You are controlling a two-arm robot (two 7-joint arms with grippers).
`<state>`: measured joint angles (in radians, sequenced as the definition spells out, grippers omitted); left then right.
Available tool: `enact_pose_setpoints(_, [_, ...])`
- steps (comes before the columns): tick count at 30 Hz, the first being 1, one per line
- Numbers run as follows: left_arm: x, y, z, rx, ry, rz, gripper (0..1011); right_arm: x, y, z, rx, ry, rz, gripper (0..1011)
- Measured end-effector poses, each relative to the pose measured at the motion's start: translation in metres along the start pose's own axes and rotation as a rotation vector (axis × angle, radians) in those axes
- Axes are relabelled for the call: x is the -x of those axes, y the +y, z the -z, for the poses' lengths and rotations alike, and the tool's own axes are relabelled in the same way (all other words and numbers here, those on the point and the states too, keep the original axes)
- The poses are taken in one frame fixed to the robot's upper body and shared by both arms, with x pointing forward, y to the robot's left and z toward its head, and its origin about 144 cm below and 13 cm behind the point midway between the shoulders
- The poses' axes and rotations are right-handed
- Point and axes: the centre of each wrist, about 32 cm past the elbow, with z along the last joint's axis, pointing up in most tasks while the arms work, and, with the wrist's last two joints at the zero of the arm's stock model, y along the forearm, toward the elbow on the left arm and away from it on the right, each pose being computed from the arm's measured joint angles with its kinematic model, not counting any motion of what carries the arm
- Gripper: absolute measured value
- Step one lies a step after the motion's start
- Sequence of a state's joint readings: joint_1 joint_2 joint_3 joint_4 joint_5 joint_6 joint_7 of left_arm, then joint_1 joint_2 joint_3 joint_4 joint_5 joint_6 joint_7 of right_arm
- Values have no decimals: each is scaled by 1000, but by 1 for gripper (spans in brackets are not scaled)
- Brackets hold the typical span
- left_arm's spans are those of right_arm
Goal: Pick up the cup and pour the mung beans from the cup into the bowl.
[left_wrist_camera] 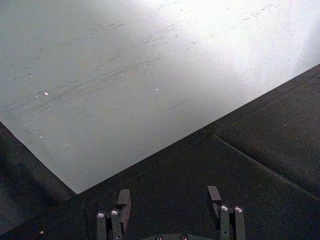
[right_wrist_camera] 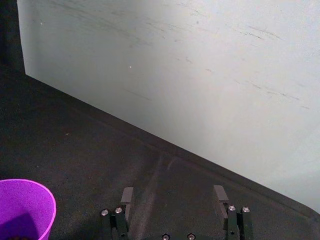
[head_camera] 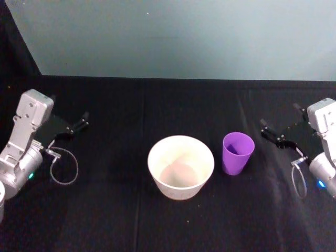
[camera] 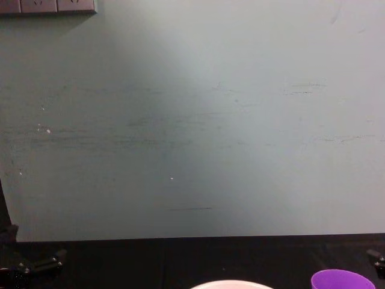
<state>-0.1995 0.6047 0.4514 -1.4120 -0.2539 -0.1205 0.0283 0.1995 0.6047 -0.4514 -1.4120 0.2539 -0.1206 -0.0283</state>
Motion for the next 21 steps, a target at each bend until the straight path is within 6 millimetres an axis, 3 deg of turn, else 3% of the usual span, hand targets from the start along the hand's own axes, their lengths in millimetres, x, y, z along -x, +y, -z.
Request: enact_pose_setpoints(21, [0, 0, 0, 0, 0, 0, 1000, 0, 0, 0, 0, 0, 0, 1003])
